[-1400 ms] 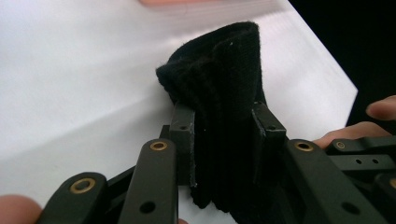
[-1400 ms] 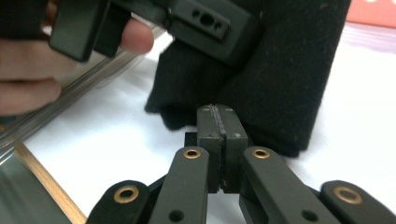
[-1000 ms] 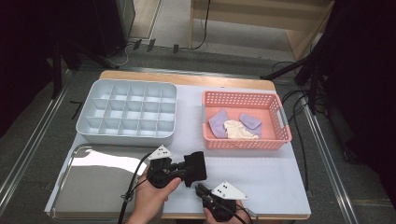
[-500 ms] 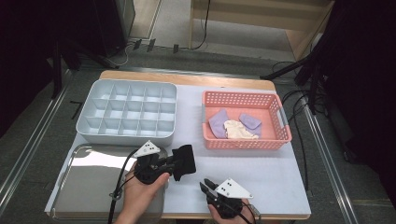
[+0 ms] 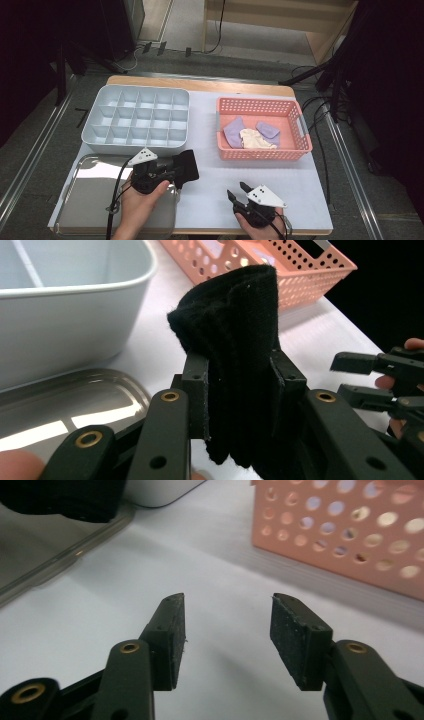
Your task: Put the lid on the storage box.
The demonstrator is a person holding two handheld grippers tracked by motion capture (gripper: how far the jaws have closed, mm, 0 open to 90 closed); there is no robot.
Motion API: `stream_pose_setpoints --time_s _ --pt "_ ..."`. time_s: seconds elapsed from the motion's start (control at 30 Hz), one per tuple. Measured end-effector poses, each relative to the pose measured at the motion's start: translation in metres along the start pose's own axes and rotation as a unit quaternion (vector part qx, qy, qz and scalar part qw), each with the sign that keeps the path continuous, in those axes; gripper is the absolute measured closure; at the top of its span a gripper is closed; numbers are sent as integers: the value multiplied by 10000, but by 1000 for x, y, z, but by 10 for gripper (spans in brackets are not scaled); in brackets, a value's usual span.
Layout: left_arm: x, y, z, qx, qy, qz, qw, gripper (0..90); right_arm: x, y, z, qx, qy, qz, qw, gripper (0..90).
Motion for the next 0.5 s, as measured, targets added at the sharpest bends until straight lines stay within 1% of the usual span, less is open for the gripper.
stream_pose_setpoints --time_s 0.07,0.13,0.23,0.3,0.4,0.47,0.5 --pt "-3 0 -4 7 66 -29 10000 679 -2 2 7 -72 -52 -29 10000 451" --pt "-7 1 -7 -22 107 -15 9999 679 -4 3 15 -112 -48 -55 9999 433" --pt "-12 1 -12 -46 164 22 9999 679 -7 2 28 -137 -31 -155 9998 399" --pt "-15 0 -15 -62 206 40 9998 679 -9 2 38 -145 -88 -176 9997 390" --pt "-20 -1 -19 -61 267 46 9996 679 -12 1 52 -21 -124 -140 9998 380" --pt "-24 -2 -22 -88 309 61 9995 679 -14 0 60 105 -144 -77 9998 376" --pt "-25 -3 -22 -111 299 80 9995 679 -14 -1 63 177 -147 -35 9997 373"
Point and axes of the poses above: each handheld gripper's, and its own axes: x roughly forward along the jaws, y roughly out of its top, z roughly to its right, the point moved 3 cm from there along x, roughly forward along the jaws, and after that the axes turned 5 degrees about -x, right-handed, at the moved point
